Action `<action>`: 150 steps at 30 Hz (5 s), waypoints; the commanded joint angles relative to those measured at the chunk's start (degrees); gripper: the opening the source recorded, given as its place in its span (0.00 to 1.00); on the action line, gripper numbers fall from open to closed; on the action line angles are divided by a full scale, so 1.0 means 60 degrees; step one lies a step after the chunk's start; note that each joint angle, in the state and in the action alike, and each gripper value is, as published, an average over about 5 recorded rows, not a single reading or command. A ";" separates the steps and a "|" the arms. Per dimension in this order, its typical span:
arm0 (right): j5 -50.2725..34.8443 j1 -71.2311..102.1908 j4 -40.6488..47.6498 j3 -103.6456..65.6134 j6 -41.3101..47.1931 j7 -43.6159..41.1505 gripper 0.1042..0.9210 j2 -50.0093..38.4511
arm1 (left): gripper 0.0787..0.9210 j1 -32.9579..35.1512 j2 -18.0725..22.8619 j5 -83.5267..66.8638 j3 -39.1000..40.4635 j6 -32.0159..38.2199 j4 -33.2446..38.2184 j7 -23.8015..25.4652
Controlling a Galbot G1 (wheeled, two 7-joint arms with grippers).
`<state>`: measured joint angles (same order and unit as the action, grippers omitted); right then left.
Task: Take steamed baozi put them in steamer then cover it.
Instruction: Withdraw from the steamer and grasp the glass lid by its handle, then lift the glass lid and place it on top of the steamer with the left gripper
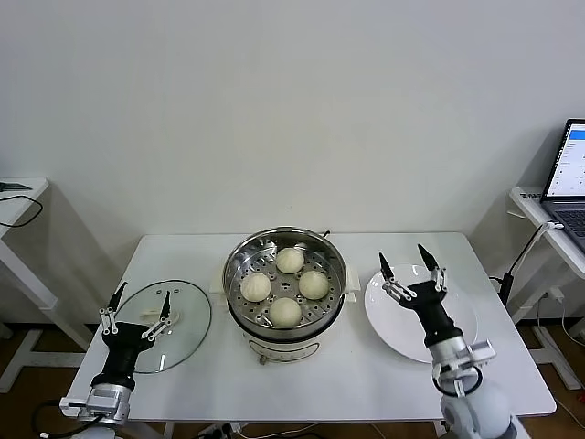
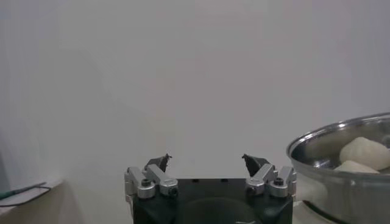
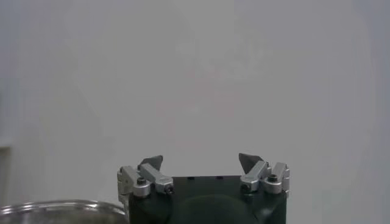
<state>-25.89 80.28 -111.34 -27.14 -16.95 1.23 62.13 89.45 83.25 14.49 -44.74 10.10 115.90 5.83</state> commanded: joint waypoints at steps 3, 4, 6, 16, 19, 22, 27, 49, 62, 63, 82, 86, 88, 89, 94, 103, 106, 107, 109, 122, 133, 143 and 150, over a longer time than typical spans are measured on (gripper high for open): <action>0.0541 0.1294 -0.0303 -0.0653 -0.0790 0.0631 0.88 0.1394 | 0.88 0.0057 -0.0693 0.8176 -0.0420 0.2473 -0.2615 -0.2362; 0.0516 0.1251 -0.0288 -0.0640 -0.0771 0.0628 0.88 0.1402 | 0.88 0.0053 -0.0752 0.8593 -0.0465 0.2545 -0.2805 -0.2539; 0.0469 0.1160 -0.0237 -0.0608 -0.0734 0.0619 0.88 0.1425 | 0.88 0.0008 -0.0869 0.9332 -0.0546 0.2627 -0.3176 -0.2862; 0.0409 0.0915 -0.0020 -0.0470 -0.0629 0.0579 0.88 0.1502 | 0.88 -0.0811 -0.0851 1.0516 -0.0560 0.2327 -0.4199 -0.3423; 0.0358 0.0909 0.0006 -0.0462 -0.0591 0.0564 0.88 0.1473 | 0.88 -0.1108 -0.0825 1.0576 -0.0497 0.2188 -0.4434 -0.3416; 0.0372 0.0897 0.0048 -0.0453 -0.0586 0.0548 0.88 0.1464 | 0.88 -0.1439 -0.0807 1.0554 -0.0427 0.2088 -0.4687 -0.3405; 0.0407 0.0893 0.0075 -0.0412 -0.0583 0.0524 0.88 0.1470 | 0.88 -0.1898 -0.0758 1.0539 -0.0408 0.1837 -0.4965 -0.3395; 0.0645 0.0781 0.0248 -0.0337 -0.0585 0.0508 0.88 0.1507 | 0.88 -0.3213 -0.0875 1.0849 -0.0248 0.1497 -0.6158 -0.3386; 0.0783 0.0690 0.0442 -0.0294 -0.0637 0.0501 0.88 0.1564 | 0.88 -0.3555 -0.0824 1.0904 -0.0034 0.1322 -0.6298 -0.3408; 0.0790 0.0685 0.0456 -0.0293 -0.0643 0.0499 0.88 0.1565 | 0.88 -0.3564 -0.0817 1.0906 -0.0021 0.1317 -0.6320 -0.3417; 0.0916 0.0595 0.0741 -0.0281 -0.0797 0.0480 0.88 0.1626 | 0.29 -0.3645 -0.0656 1.1391 -0.0100 0.1287 -0.6458 -0.3716; 0.0901 0.0546 0.0760 -0.0292 -0.0797 0.0483 0.88 0.1631 | 0.17 -0.3379 -0.0618 1.1486 -0.0246 0.1059 -0.5553 -0.3746; 0.0894 0.0521 0.0780 -0.0300 -0.0800 0.0486 0.88 0.1634 | 0.14 -0.3183 -0.0613 1.1483 -0.0344 0.0946 -0.5022 -0.3759; 0.0891 0.0510 0.0791 -0.0302 -0.0802 0.0487 0.88 0.1635 | 0.13 -0.3068 -0.0615 1.1479 -0.0398 0.0894 -0.4704 -0.3762; 0.0879 0.0479 0.0816 -0.0296 -0.0801 0.0485 0.88 0.1634 | 0.13 -0.2402 -0.0697 1.1340 -0.0787 0.0570 -0.2967 -0.3616; 0.0836 0.0407 0.0853 -0.0275 -0.0802 0.0478 0.88 0.1603 | 0.13 -0.0815 -0.1581 0.9307 -0.0608 -0.1236 0.0347 -0.1549; 0.0830 0.0388 0.0854 -0.0245 -0.0811 0.0472 0.88 0.1614 | 0.13 -0.0577 -0.1904 0.8984 -0.0036 -0.1886 0.1243 -0.0703; 0.0828 0.0383 0.0851 -0.0239 -0.0814 0.0470 0.88 0.1617 | 0.13 -0.0548 -0.2004 0.8897 0.0234 -0.2141 0.1487 -0.0455; 0.0820 0.0375 0.0852 -0.0240 -0.0820 0.0467 0.88 0.1622 | 0.13 -0.0576 -0.2199 0.8820 0.0771 -0.2684 0.1822 -0.0082; 0.0824 0.0440 0.0814 -0.0472 -0.0858 0.0465 0.88 0.1760 | 0.13 -0.2596 -0.3065 1.0246 0.5230 -0.5539 0.1778 0.1076; 0.1000 0.0463 0.0979 -0.0535 -0.0905 0.0464 0.88 0.2017 | 0.13 -0.4689 -0.2345 1.1180 0.7801 -0.7080 0.0635 0.1520; 0.1067 0.0331 0.1167 -0.0503 -0.0938 0.0458 0.88 0.2115 | 0.13 -0.5562 -0.1050 1.1735 0.8593 -0.7758 -0.0524 0.1619; 0.1126 0.0277 0.1286 -0.0484 -0.0969 0.0447 0.88 0.2158 | 0.13 -0.5559 -0.0143 1.2353 0.8624 -0.7704 -0.1270 0.1564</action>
<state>-19.26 82.08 -104.10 -30.08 -22.70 3.91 74.92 59.70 75.19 83.94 1.93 -32.90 114.45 14.36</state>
